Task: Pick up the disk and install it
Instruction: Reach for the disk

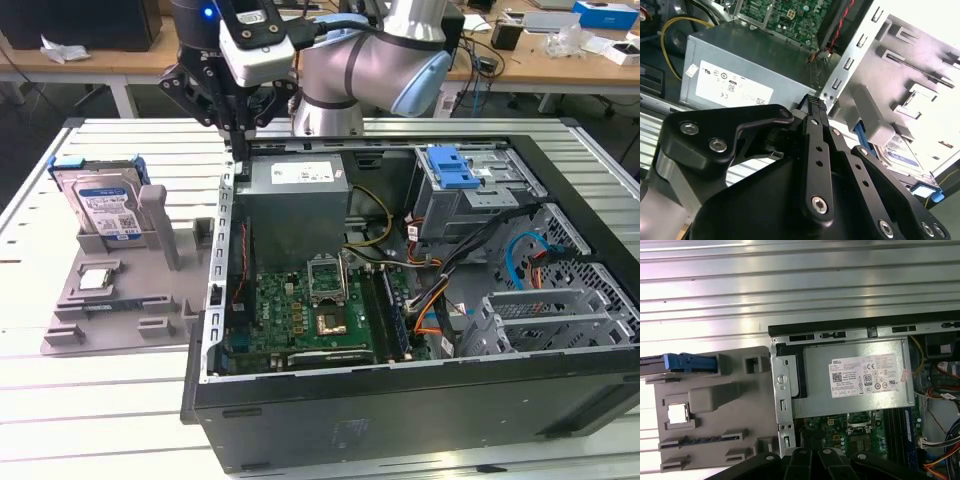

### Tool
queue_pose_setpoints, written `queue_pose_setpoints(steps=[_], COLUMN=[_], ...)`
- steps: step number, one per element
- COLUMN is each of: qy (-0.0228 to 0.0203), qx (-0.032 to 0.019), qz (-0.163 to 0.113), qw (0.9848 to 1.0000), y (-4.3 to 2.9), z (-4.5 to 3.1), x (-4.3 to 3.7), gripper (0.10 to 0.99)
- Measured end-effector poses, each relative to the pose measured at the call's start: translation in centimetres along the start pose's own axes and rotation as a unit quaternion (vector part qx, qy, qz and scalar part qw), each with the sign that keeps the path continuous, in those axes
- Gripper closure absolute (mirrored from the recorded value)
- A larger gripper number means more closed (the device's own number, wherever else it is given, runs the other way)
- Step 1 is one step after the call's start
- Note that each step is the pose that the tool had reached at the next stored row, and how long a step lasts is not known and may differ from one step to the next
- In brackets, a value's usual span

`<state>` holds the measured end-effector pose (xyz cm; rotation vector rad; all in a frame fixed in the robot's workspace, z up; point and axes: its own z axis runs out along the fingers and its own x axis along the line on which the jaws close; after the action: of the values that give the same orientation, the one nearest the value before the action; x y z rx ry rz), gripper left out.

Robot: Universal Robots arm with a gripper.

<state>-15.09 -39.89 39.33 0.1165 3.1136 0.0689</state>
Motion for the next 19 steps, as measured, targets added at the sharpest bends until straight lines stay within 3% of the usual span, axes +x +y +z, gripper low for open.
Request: queue_pose_setpoints(steps=[5,6,7,9,19], qy=[0.0000,0.0000,0.0000,0.0000,0.0000], qx=[0.0000,0.0000,0.0000,0.0000,0.0000], qz=[0.000,0.000,0.000,0.000,0.000], qw=[1.0000,1.0000,1.0000,1.0000,1.0000], y=[-0.08,-0.12,-0.20,-0.28,-0.48], z=[-0.03,-0.04,-0.07,-0.09,-0.15], x=[1.10,1.60,2.74,3.68,6.47], gripper=[0.980,0.980,0.980,0.980,0.980])
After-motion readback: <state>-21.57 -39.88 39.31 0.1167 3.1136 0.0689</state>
